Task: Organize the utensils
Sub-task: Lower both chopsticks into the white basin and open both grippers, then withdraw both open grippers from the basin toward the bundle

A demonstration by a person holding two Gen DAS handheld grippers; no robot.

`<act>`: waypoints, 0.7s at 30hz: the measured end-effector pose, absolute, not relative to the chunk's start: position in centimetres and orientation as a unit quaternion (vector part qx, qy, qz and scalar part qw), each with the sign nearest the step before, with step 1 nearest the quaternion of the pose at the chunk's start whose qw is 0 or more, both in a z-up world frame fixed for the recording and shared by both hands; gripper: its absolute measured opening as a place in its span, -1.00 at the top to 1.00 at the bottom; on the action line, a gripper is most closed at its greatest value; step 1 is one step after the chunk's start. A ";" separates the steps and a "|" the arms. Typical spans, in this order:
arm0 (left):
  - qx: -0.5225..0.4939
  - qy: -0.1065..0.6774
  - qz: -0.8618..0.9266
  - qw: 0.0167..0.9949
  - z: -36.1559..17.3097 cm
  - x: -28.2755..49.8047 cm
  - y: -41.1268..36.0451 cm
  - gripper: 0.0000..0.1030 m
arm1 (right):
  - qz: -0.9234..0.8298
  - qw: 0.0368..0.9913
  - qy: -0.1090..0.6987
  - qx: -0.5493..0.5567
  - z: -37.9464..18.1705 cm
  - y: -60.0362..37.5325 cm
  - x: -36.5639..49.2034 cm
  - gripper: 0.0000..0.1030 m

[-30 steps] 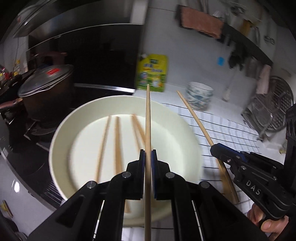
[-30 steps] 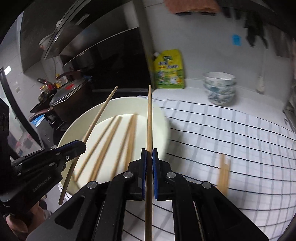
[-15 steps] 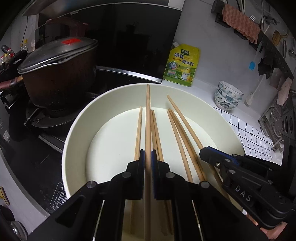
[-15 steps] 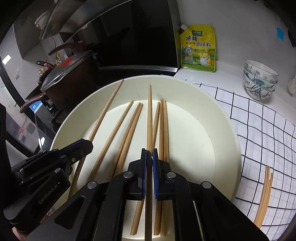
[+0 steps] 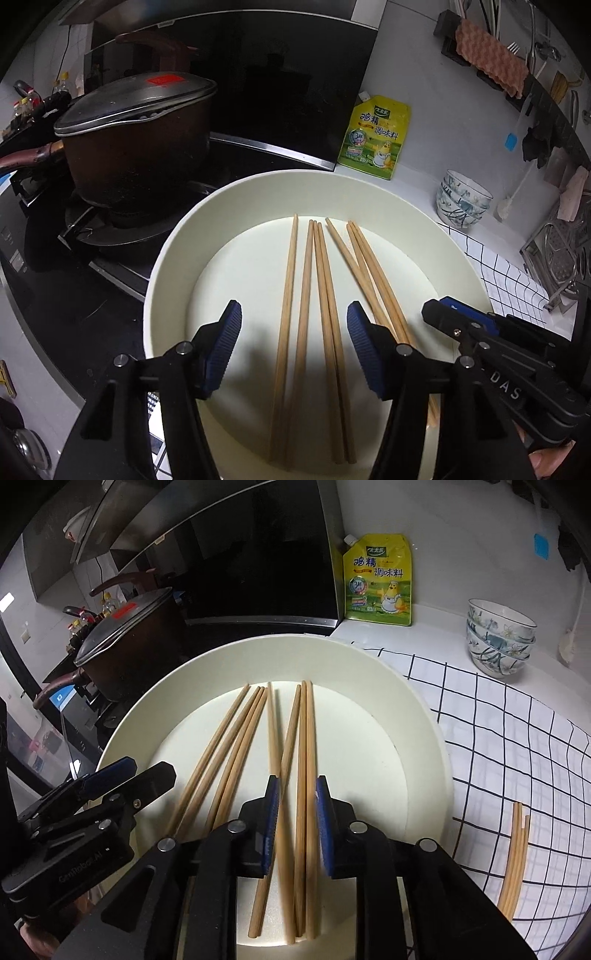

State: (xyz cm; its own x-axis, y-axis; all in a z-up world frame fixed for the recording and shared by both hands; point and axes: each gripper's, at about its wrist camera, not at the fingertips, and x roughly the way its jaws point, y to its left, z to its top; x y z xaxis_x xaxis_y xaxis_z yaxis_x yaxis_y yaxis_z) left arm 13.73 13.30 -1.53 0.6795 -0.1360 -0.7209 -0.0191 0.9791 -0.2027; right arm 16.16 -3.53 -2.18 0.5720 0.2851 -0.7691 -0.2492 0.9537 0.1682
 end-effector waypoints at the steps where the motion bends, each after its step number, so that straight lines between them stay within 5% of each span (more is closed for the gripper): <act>1: -0.099 0.399 -0.032 0.911 -1.5 13.6 13.4 -0.12 | 0.151 0.887 0.437 0.022 -2.1 -3.6 16.0 0.62; 21: -0.087 0.397 -0.031 0.913 -0.5 9.2 11.3 -0.15 | 0.148 0.902 0.405 0.038 0.2 -7.0 10.5 0.57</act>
